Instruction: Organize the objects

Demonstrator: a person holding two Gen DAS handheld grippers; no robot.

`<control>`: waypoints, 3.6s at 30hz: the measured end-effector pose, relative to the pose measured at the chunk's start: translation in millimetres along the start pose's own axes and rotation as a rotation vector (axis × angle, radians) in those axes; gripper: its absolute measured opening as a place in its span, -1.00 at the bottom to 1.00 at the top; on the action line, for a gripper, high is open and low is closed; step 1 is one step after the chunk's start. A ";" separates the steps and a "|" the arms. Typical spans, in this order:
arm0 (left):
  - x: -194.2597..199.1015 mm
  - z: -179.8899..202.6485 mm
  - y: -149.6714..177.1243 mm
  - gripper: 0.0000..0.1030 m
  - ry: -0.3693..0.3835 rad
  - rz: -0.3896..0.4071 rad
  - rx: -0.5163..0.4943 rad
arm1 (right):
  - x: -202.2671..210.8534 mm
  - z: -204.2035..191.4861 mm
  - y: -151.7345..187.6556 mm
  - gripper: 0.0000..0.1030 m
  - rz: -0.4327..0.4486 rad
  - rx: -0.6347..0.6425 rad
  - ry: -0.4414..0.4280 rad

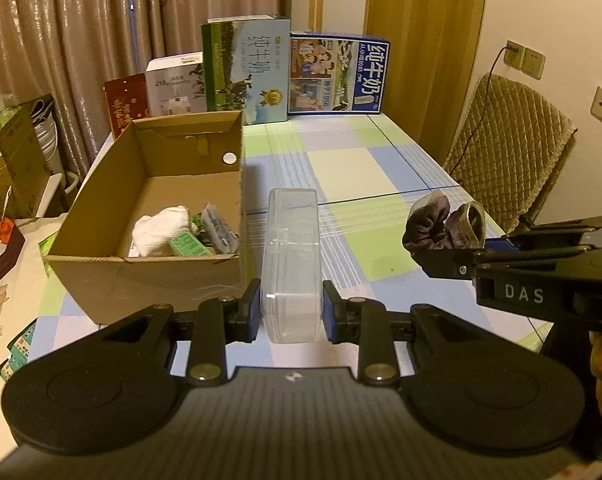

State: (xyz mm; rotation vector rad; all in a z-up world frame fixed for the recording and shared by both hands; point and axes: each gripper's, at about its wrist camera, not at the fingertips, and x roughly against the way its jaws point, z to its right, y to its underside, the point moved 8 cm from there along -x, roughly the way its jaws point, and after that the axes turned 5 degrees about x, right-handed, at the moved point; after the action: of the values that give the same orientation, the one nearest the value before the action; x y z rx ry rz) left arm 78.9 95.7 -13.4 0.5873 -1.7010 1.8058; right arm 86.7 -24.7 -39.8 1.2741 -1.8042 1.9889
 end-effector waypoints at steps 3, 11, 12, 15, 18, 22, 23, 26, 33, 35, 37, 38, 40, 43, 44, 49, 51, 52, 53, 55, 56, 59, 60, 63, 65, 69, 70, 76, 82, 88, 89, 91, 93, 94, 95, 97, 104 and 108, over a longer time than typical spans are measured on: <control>4.0 -7.9 -0.1 -0.52 -0.006 0.004 0.005 | -4.3 -7.6 -1.2 -0.66 -0.002 0.009 -0.011; 14.4 -43.5 -10.1 -0.52 -0.055 0.029 0.029 | -17.3 -31.6 -17.2 -0.66 0.004 0.052 -0.049; 15.5 -49.3 -12.7 -0.52 -0.063 0.033 0.032 | -20.2 -35.1 -21.2 -0.66 0.006 0.058 -0.055; 16.6 -65.0 -21.2 -0.52 -0.087 0.041 0.028 | -28.7 -43.7 -31.8 -0.66 0.012 0.072 -0.069; 16.7 -80.9 -32.4 -0.52 -0.100 0.051 0.032 | -39.8 -53.5 -47.2 -0.66 0.022 0.092 -0.084; 10.7 -102.6 -51.5 -0.52 -0.119 0.063 0.031 | -57.4 -63.7 -66.6 -0.66 0.025 0.111 -0.097; 8.7 -107.5 -56.2 -0.52 -0.125 0.064 0.027 | -62.4 -65.3 -70.8 -0.66 0.023 0.115 -0.099; -1.6 -123.2 -70.3 -0.52 -0.131 0.065 0.033 | -79.1 -68.1 -84.4 -0.66 0.017 0.113 -0.104; -35.8 -147.0 -90.1 -0.52 -0.137 0.036 0.032 | -112.2 -71.4 -105.4 -0.66 -0.002 0.118 -0.117; -43.9 -151.3 -91.9 -0.51 -0.134 0.028 0.034 | -118.6 -72.0 -108.2 -0.66 -0.008 0.120 -0.120; -52.2 -154.9 -93.1 -0.52 -0.135 0.019 0.035 | -125.4 -72.6 -110.7 -0.66 -0.013 0.121 -0.122; -56.1 -156.5 -93.9 -0.52 -0.135 0.016 0.034 | -128.9 -72.6 -112.0 -0.66 -0.016 0.121 -0.123; -62.8 -158.9 -95.4 -0.52 -0.133 0.009 0.034 | -135.2 -71.2 -114.3 -0.66 -0.020 0.119 -0.124; -72.5 -162.3 -98.6 -0.52 -0.131 0.001 0.033 | -145.1 -67.6 -118.1 -0.66 -0.027 0.113 -0.123; -75.7 -163.5 -99.6 -0.51 -0.129 -0.002 0.032 | -148.8 -65.8 -119.6 -0.66 -0.029 0.110 -0.121; -96.8 -170.6 -108.9 -0.51 -0.123 -0.018 0.024 | -166.4 -54.2 -128.8 -0.66 -0.035 0.090 -0.114; -107.8 -173.3 -113.0 -0.51 -0.122 -0.026 0.017 | -172.5 -50.3 -131.5 -0.66 -0.037 0.086 -0.109; -113.8 -174.5 -115.1 -0.51 -0.122 -0.029 0.017 | -176.3 -48.2 -132.9 -0.66 -0.039 0.085 -0.108; -120.7 -175.9 -117.1 -0.51 -0.120 -0.033 0.019 | -178.6 -46.9 -133.9 -0.66 -0.041 0.083 -0.107; -133.7 -178.6 -119.4 -0.46 -0.115 -0.036 0.030 | -184.9 -43.3 -135.3 -0.66 -0.047 0.075 -0.107; -140.7 -181.3 -120.3 -0.17 -0.119 -0.042 0.039 | -186.5 -42.5 -135.4 -0.66 -0.048 0.072 -0.109; -150.8 -187.9 -121.0 -0.10 -0.139 -0.045 0.048 | -191.1 -40.5 -134.1 -0.65 -0.051 0.070 -0.113; -151.1 -189.4 -120.8 -0.10 -0.139 -0.042 0.053 | -193.0 -39.9 -133.0 -0.66 -0.055 0.068 -0.115; -148.2 -193.8 -116.9 -0.10 -0.153 -0.037 0.052 | -198.7 -40.8 -130.9 -0.65 -0.066 0.060 -0.122; -144.3 -195.3 -114.0 -0.10 -0.160 -0.034 0.044 | -201.4 -43.1 -130.5 -0.65 -0.070 0.057 -0.130; -133.3 -199.6 -109.2 -0.09 -0.167 -0.023 0.052 | -203.7 -50.8 -136.3 -0.65 -0.062 0.046 -0.149; -130.4 -200.6 -108.3 -0.07 -0.168 -0.020 0.054 | -204.3 -52.8 -139.8 -0.65 -0.055 0.040 -0.156; -112.2 -205.1 -100.3 0.41 -0.172 -0.001 0.081 | -203.5 -53.3 -165.2 0.22 0.009 -0.065 -0.224; -89.1 -207.2 -89.2 0.70 -0.168 0.024 0.120 | -172.7 -45.9 -156.6 0.28 0.031 -0.064 -0.208; -62.2 -200.5 -74.2 0.96 -0.172 0.046 0.142 | -132.2 -37.3 -122.1 0.54 0.021 -0.059 -0.150; -57.1 -198.0 -71.9 0.98 -0.171 0.052 0.144 | -124.7 -37.6 -114.7 0.60 0.020 -0.058 -0.146; -46.1 -192.2 -66.6 0.98 -0.162 0.057 0.145 | -109.1 -39.0 -101.2 0.65 0.015 -0.061 -0.139; -34.9 -185.6 -61.1 0.98 -0.158 0.063 0.146 | -94.2 -41.7 -88.7 0.81 0.010 -0.069 -0.131; -28.8 -182.5 -58.3 0.98 -0.162 0.068 0.144 | -85.6 -43.6 -81.9 0.83 0.007 -0.072 -0.124; -23.2 -179.9 -55.5 0.98 -0.167 0.071 0.143 | -78.9 -45.5 -77.2 0.87 0.007 -0.071 -0.122; -11.7 -175.1 -49.1 0.98 -0.171 0.071 0.143 | -63.9 -50.5 -67.5 0.92 0.008 -0.075 -0.116; 24.4 -163.5 -31.4 0.98 -0.169 0.059 0.169 | -27.9 -57.8 -46.3 0.96 -0.001 -0.088 -0.055; 38.8 -156.8 -22.8 0.98 -0.182 0.041 0.176 | -13.3 -59.9 -37.6 0.96 -0.010 -0.091 -0.046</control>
State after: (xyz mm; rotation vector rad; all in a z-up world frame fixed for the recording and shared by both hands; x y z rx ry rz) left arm 77.5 256.2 15.6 0.8191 -1.6913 1.9973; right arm 90.5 42.8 -15.4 1.3087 -1.8813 1.8646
